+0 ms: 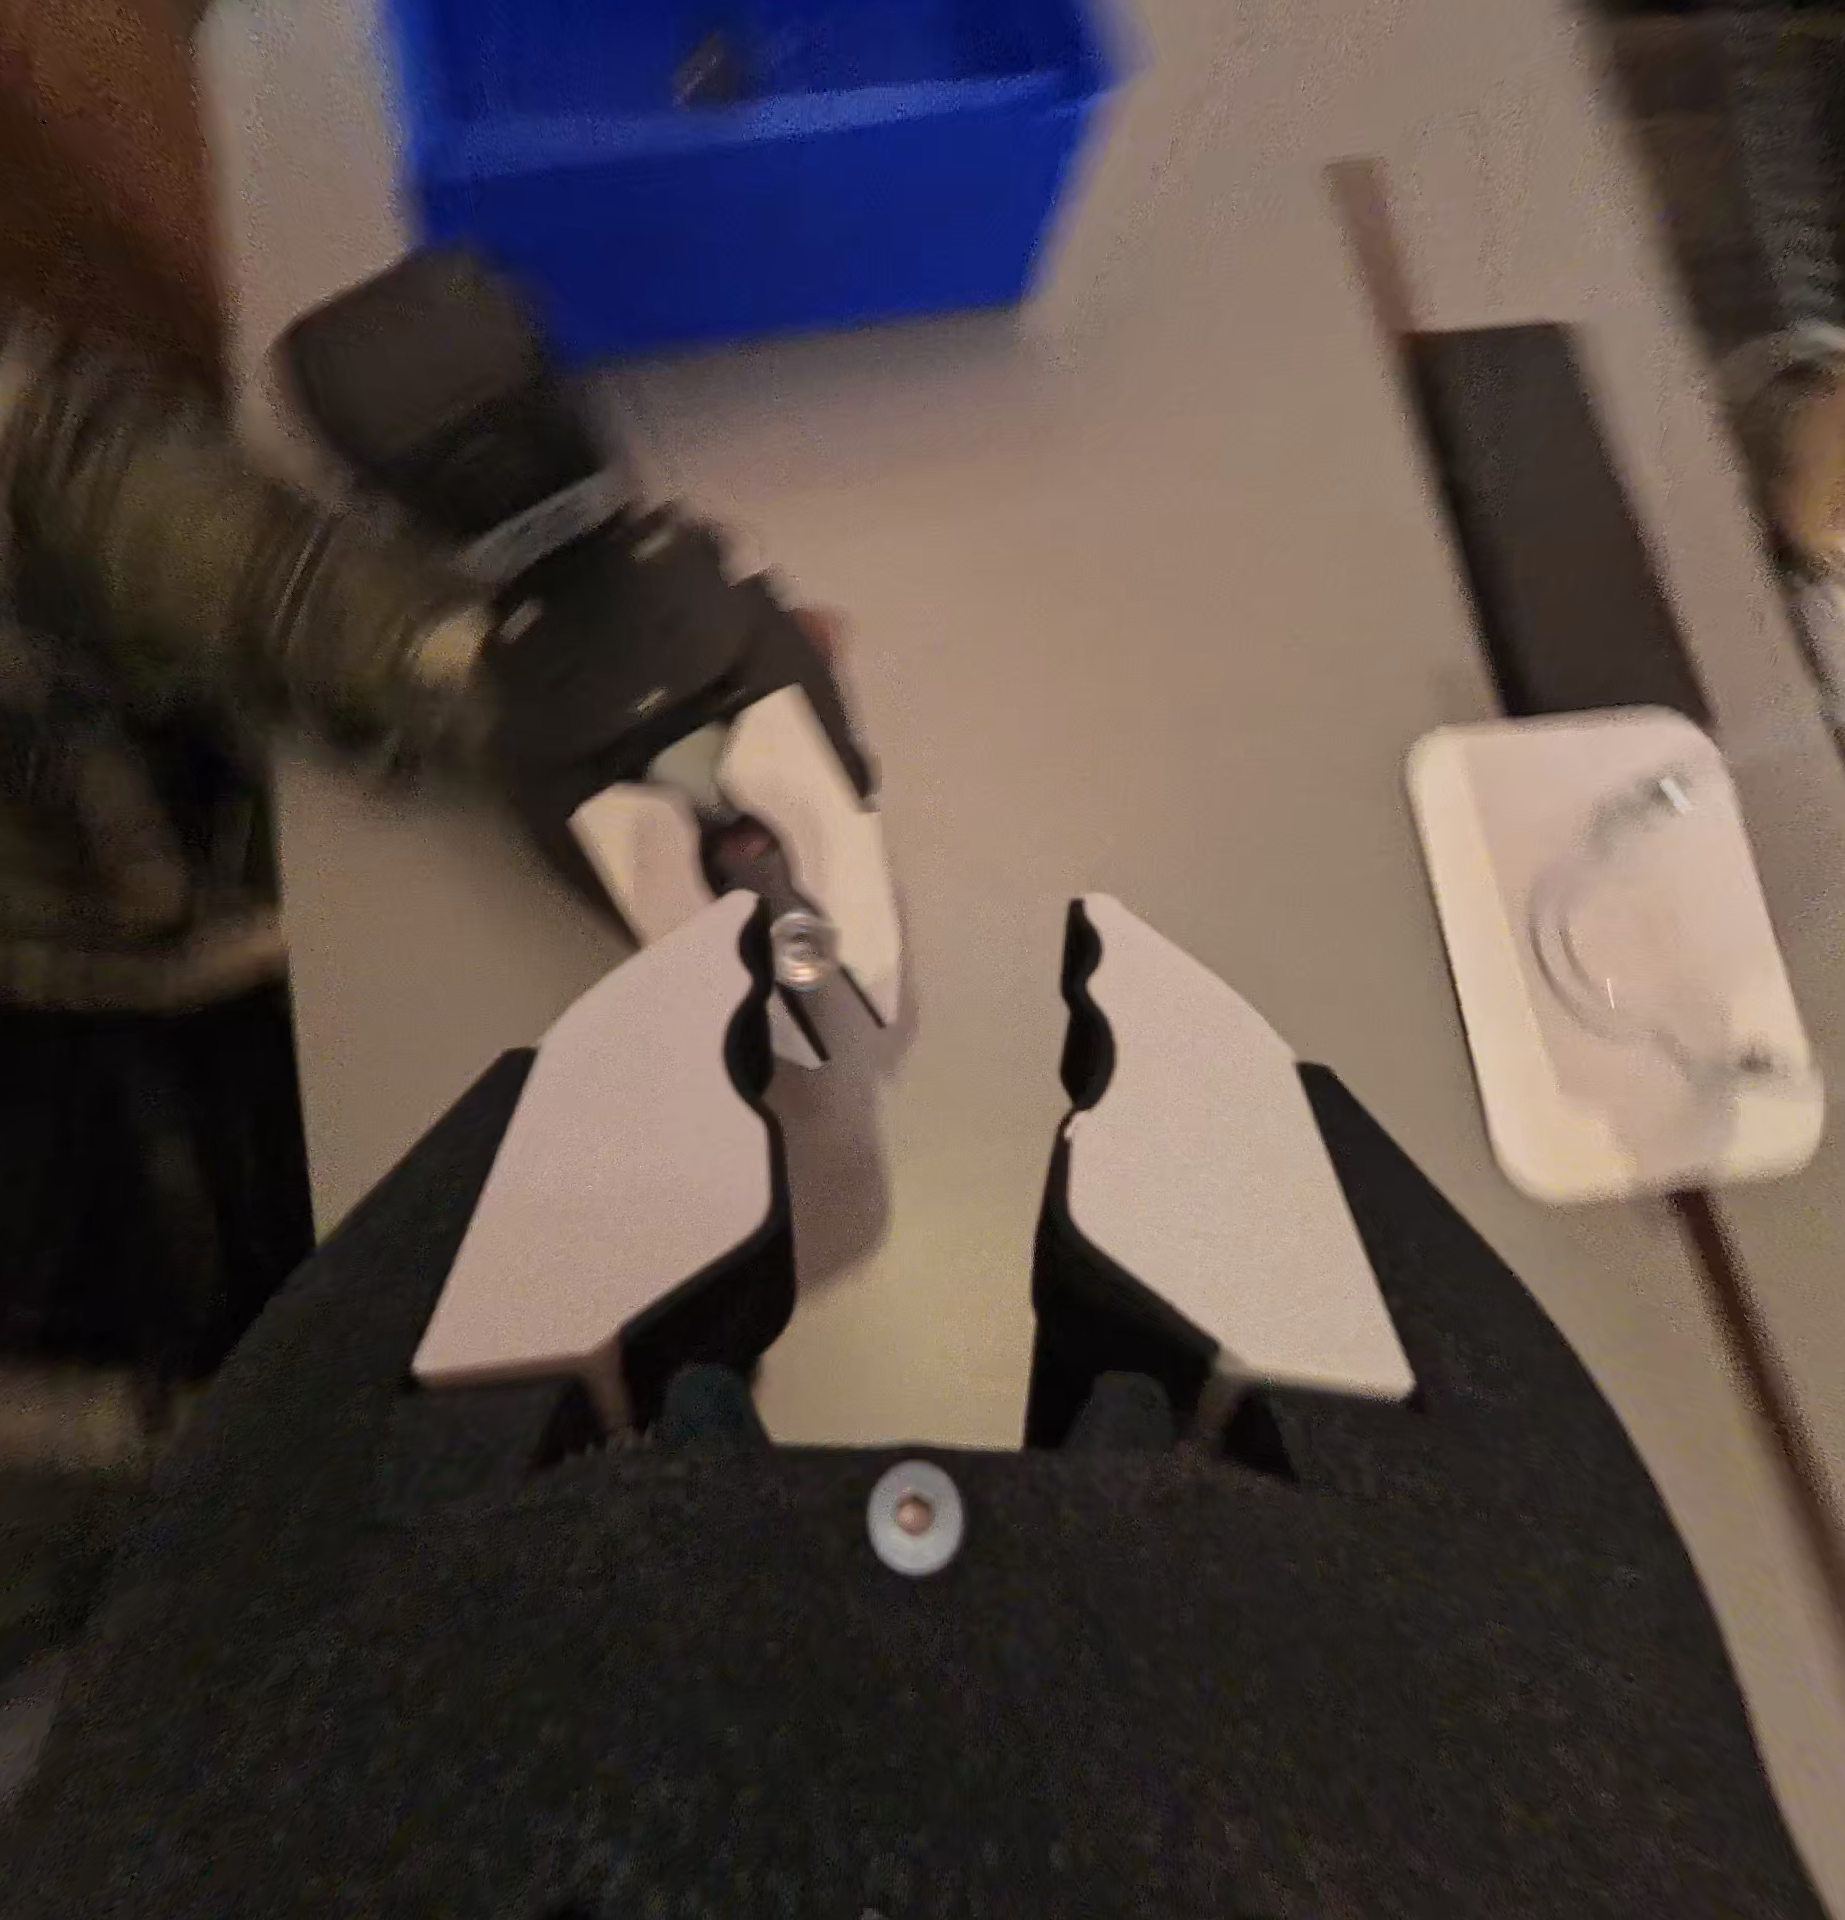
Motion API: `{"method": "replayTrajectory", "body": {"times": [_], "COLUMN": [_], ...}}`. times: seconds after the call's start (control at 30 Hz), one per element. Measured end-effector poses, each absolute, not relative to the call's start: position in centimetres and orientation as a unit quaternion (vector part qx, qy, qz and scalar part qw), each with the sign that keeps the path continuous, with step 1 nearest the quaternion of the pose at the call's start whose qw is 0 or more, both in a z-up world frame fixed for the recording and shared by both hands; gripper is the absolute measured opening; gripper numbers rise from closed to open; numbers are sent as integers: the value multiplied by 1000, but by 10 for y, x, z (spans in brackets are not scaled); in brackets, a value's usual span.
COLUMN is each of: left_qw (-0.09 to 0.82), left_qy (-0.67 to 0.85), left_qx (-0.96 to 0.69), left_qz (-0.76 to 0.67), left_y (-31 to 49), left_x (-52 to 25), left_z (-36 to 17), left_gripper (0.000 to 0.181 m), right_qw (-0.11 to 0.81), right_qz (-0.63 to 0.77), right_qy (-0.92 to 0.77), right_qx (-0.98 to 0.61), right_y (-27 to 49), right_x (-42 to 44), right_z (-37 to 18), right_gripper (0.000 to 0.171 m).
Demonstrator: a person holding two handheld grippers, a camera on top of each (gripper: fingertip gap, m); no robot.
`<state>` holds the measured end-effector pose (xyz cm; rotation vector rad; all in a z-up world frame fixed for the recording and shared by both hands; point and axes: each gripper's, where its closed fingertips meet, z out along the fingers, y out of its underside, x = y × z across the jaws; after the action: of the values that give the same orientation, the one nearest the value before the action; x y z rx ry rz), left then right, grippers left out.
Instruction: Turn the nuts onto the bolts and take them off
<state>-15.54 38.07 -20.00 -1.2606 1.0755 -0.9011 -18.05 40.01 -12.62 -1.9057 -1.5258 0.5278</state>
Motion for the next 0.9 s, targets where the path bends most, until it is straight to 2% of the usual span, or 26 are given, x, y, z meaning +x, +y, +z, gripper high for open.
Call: {"method": "replayTrajectory", "body": {"times": [0.07,0.1,0.27,0.4,0.57,0.77,0.9], "left_qw": [597,601,613,613,612,609,604], "left_qy": [441,431,405,408,409,415,425], "left_qx": [-556,-562,-578,-575,-574,-569,-557], "left_qz": [-374,-370,-356,-356,-359,-366,-380], "left_y": [390,393,402,400,399,396,390], "left_x": [-160,-163,-168,-166,-166,-164,-162], "left_z": [-200,-200,-200,-200,-200,-199,-197], "left_gripper": [16,16,16,16,16,16,16], "right_qw": [373,398,473,504,490,503,514], "right_qz": [260,304,360,347,359,352,339], "right_qy": [-419,-371,-291,-289,-316,-358,-417], "right_qx": [-786,-782,-749,-736,-729,-703,-669], "right_y": [414,412,398,399,395,394,387], "right_x": [-161,-158,-169,-180,-196,-201,-202], "right_z": [-123,-121,-138,-149,-160,-162,-159], "right_gripper": [56,51,57,51,48,20,20]}}
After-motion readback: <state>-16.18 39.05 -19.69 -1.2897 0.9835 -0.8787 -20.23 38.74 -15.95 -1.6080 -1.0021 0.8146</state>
